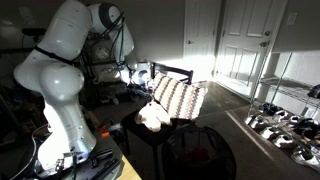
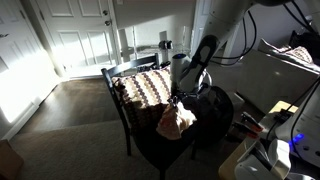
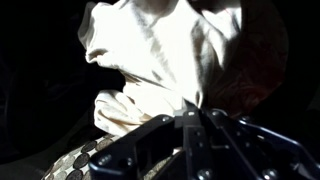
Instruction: Put the cloth in the laundry basket
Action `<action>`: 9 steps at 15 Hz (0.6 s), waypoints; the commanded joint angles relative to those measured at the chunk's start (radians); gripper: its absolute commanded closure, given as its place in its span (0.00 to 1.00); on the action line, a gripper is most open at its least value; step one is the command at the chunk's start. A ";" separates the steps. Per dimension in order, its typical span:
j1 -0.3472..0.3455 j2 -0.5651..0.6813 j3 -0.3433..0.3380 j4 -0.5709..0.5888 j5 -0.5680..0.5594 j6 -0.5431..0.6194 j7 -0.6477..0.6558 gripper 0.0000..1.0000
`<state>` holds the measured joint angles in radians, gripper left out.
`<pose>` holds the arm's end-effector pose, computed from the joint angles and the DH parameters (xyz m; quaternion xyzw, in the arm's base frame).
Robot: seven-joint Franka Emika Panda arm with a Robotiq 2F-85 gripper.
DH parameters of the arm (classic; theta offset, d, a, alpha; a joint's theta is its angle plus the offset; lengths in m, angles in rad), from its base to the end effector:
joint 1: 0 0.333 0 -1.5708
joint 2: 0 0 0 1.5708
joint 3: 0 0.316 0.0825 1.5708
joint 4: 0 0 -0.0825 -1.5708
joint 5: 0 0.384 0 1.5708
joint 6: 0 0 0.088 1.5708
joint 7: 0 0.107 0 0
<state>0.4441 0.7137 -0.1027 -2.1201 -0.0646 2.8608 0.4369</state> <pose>0.5237 0.1861 0.0741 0.9990 -0.0039 0.0294 0.0342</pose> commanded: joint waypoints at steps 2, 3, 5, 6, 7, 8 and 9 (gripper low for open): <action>0.004 -0.167 0.002 -0.169 -0.003 0.033 -0.022 0.99; 0.002 -0.190 0.003 -0.188 -0.005 0.038 -0.022 0.99; -0.015 -0.232 0.012 -0.224 -0.004 0.044 -0.035 0.99; -0.023 -0.254 0.015 -0.242 -0.008 0.045 -0.045 0.99; -0.039 -0.277 0.023 -0.260 -0.005 0.049 -0.058 0.99; -0.048 -0.299 0.022 -0.277 -0.008 0.052 -0.066 0.99; -0.061 -0.321 0.022 -0.292 -0.010 0.055 -0.079 0.99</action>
<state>0.4314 0.4953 -0.0966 -2.3190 -0.0665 2.8834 0.4192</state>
